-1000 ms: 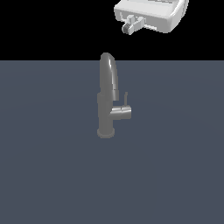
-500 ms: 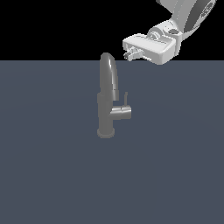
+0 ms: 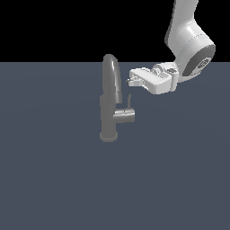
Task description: Turn on the faucet by rotating a designated handle.
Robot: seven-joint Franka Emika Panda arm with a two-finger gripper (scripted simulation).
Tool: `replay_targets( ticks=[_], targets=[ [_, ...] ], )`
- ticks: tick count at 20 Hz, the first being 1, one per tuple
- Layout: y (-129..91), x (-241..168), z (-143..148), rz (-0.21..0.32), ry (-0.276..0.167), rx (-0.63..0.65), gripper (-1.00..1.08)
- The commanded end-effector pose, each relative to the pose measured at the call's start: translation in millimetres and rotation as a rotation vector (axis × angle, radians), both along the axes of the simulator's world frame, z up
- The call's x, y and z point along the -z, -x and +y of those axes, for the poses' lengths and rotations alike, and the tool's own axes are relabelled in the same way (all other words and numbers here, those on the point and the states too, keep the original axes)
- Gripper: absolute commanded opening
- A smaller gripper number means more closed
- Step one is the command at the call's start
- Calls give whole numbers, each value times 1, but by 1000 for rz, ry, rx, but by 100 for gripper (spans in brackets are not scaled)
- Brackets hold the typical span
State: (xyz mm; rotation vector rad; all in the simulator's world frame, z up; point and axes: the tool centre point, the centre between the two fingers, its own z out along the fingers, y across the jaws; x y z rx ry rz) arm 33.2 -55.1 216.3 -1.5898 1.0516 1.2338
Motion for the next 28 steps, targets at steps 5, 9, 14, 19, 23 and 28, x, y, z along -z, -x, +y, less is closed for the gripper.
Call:
replay_targets(
  ticks=[5,9,14,19,23,28],
  targets=[
    [-2,39,6,106,-92,83,-100],
    [-2,53,9,143,-123,112,-100],
    [-2,57,11,155,-133,121,-100],
    [-2,55,11,149,-129,117,-100],
    [3,54,10,149,-129,117,-100],
    [16,52,8,149,-129,117,-100]
  ],
)
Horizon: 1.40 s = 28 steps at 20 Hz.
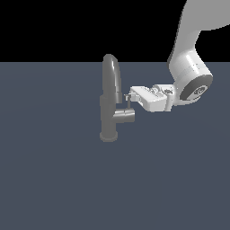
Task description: Turn on the faucet by rotating a designated handle.
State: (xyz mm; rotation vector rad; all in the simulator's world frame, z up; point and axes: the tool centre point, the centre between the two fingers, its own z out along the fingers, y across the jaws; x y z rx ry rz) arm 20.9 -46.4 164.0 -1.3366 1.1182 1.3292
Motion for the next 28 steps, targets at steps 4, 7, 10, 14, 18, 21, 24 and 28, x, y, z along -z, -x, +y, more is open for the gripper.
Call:
replay_targets(
  ticks=[4,7,10,14,18,21,24,28],
  targets=[
    [15,-3,-3,0,0,0,-100],
    [23,-5,-4,0,0,0,-100],
    [32,-6,-6,0,0,0,-100],
    [32,-6,-4,-5,2,2,-100],
    [46,2,-7,-4,1,1,-100],
    [58,8,-9,-3,1,1,-100],
    [69,15,-12,-2,0,1,-100],
    [85,24,-15,0,0,0,-100]
  ],
)
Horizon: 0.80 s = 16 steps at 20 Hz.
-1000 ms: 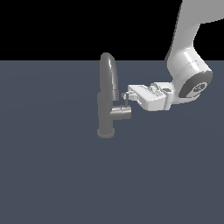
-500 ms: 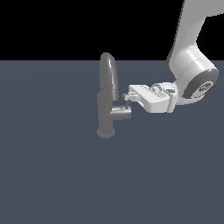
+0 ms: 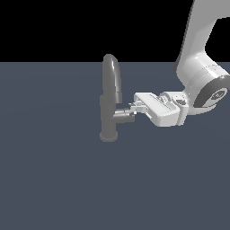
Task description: Turn on the faucet by rotating a designated handle.
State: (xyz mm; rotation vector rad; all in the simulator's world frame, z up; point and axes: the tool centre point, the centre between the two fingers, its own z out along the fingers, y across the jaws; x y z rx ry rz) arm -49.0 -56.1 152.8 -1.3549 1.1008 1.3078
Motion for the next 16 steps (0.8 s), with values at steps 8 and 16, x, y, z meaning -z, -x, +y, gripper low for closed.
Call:
replay_targets(
  ticks=[8,16],
  targets=[
    [15,40,-4,17,-2,1,-100],
    [11,51,-2,-3,-8,-6,-100]
  ],
)
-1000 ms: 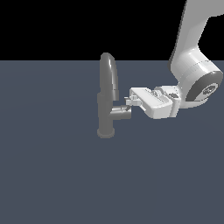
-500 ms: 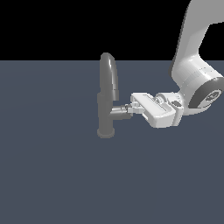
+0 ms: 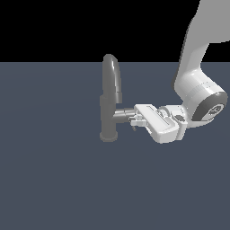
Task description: Turn on the faucet by rotating a designated handle.
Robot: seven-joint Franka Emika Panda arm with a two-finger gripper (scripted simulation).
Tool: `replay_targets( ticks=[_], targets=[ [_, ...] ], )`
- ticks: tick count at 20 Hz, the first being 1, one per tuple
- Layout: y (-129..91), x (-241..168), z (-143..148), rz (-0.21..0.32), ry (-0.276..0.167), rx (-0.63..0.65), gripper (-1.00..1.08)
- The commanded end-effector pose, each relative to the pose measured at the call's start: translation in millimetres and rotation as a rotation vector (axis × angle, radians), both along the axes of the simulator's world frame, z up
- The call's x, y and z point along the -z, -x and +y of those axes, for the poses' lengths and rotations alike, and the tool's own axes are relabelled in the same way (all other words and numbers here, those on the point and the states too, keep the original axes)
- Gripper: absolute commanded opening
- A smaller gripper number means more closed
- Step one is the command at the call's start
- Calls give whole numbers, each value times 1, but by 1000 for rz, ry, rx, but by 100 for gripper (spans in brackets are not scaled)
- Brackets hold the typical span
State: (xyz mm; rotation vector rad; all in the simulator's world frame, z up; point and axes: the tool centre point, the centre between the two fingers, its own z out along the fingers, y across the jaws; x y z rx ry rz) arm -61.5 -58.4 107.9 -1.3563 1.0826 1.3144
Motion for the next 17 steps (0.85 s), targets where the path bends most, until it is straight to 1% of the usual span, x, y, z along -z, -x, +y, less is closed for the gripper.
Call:
replay_targets(
  ticks=[1,17],
  targets=[
    [-3,10,0,5,3,4,-100],
    [-20,64,1,31,8,12,-100]
  ],
)
